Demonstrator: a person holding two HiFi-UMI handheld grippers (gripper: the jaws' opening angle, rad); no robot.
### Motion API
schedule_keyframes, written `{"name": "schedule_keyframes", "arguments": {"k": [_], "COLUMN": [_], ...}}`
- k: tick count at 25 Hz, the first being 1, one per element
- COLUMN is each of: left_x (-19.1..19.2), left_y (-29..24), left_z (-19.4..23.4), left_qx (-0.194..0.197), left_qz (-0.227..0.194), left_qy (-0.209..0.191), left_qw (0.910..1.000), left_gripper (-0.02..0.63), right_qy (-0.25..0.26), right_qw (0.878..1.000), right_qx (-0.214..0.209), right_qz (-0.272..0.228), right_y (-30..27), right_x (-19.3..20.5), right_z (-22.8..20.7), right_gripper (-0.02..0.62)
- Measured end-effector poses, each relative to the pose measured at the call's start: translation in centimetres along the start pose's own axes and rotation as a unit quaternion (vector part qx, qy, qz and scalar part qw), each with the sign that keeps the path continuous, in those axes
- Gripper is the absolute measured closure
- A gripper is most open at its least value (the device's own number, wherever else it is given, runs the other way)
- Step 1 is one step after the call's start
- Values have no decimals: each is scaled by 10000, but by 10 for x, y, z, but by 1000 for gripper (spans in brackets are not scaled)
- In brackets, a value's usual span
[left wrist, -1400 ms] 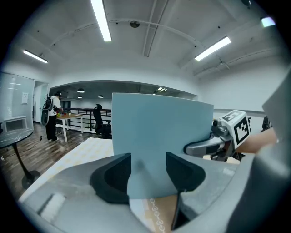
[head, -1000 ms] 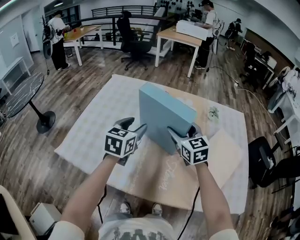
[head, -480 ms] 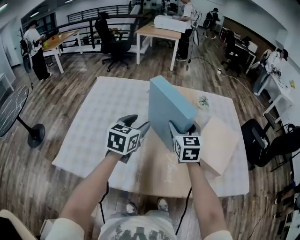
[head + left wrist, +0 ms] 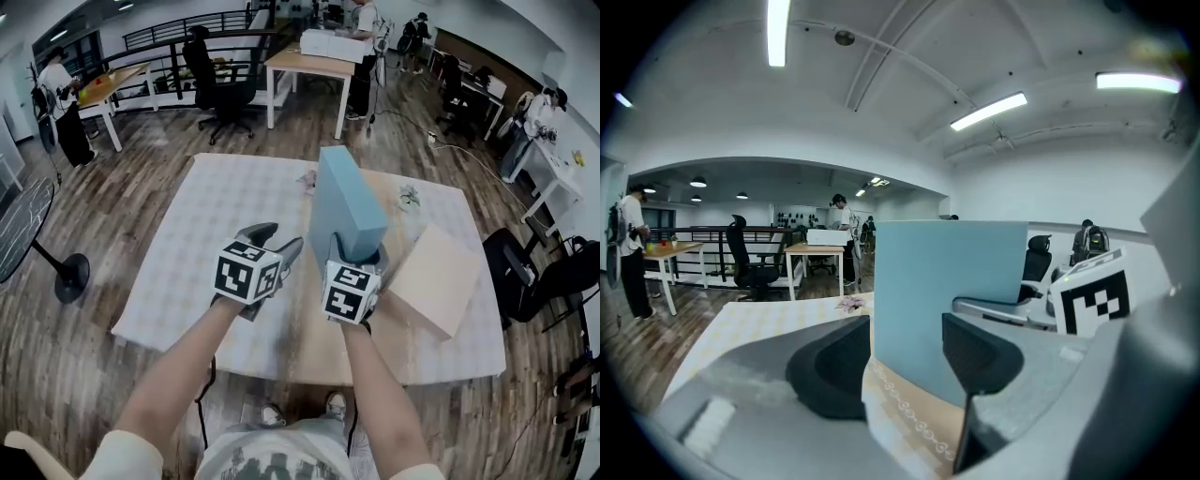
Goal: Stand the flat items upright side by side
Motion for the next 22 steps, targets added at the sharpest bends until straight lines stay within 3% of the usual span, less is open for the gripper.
{"name": "schedule_keyframes", "arguments": {"k": [6,11,16,22], "left_x": [1,-1,2,10], "left_y": [18,32,37,36], "left_z": [16,22,23,16], "left_qx": [-66,-92,-84,-11], "left_qz": [-3,-51,-57,-32], "left_qy": [23,18,13,48], "left_qw": [10000,9999,9999,10000], "left_gripper": [362,362,361,362], "right_qy": [-275,-472,-610,-206], "right_qw": [9981,9962,9957,9989], "right_qx": [519,680,643,376], "right_qz": [187,279,270,199], "right_y": [4,9,10,12], "right_x": [-2,2,1,1], "right_z": [26,46,55,65], "right_gripper": [265,268,268,267]}}
Point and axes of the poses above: the fingertips, and each gripper's own axes: y backward along the fingers, z to its left, x out of its underside, the point moved 1 cm from there along y, backward along the fingers, and after that the axes turned 3 degrees about z, right-handed, at the moved point
